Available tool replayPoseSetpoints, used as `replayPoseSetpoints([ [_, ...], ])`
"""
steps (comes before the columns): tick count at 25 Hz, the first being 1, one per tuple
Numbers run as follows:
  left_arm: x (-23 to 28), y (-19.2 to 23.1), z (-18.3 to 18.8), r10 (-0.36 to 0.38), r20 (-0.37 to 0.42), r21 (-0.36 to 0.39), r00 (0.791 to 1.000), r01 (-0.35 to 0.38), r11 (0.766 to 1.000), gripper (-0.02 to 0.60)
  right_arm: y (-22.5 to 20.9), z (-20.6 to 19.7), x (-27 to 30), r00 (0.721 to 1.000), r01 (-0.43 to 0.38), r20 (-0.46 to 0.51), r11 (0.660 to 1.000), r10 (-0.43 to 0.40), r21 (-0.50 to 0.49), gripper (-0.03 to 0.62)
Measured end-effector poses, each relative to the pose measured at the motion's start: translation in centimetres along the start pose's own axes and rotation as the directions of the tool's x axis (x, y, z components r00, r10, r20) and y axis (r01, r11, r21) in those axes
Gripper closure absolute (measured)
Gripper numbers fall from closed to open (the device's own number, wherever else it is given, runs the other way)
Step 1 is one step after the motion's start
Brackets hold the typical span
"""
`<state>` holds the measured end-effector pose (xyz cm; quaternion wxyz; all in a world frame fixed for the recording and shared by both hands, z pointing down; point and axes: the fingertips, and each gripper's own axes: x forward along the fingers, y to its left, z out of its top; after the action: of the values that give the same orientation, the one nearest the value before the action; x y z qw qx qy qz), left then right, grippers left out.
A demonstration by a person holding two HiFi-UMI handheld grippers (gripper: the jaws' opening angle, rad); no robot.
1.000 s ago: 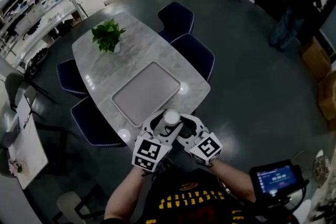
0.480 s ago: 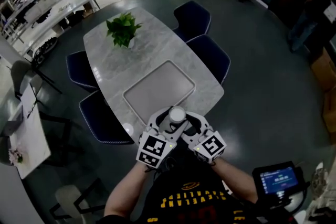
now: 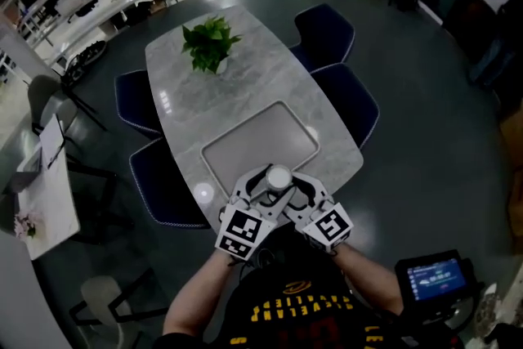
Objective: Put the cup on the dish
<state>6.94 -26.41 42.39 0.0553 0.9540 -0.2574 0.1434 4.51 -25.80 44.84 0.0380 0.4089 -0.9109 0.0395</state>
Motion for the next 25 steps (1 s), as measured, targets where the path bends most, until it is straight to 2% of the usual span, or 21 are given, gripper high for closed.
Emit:
replayPoseSetpoints([
  [8, 3.6, 4.4, -0.3, 0.064, -0.031, -0.023, 0.997, -0.064, 0.998, 0.319, -4.2, -1.0, 3.5, 0.996, -0.069, -0.054, 0.996, 0.066, -0.058, 0.361],
  [18, 8.5, 10.4, -4.7, 0.121, -0.145, -0.050, 0.982, -0.130, 0.990, 0.319, -8.9, -5.8, 9.0, 0.979, -0.161, -0.149, 0.978, 0.141, -0.131, 0.361],
  [25, 8.5, 11.0, -7.2, 0.136, -0.202, -0.060, 0.970, -0.151, 0.987, 0.319, -8.4, -7.7, 10.0, 0.963, -0.204, -0.208, 0.969, 0.173, -0.139, 0.361],
])
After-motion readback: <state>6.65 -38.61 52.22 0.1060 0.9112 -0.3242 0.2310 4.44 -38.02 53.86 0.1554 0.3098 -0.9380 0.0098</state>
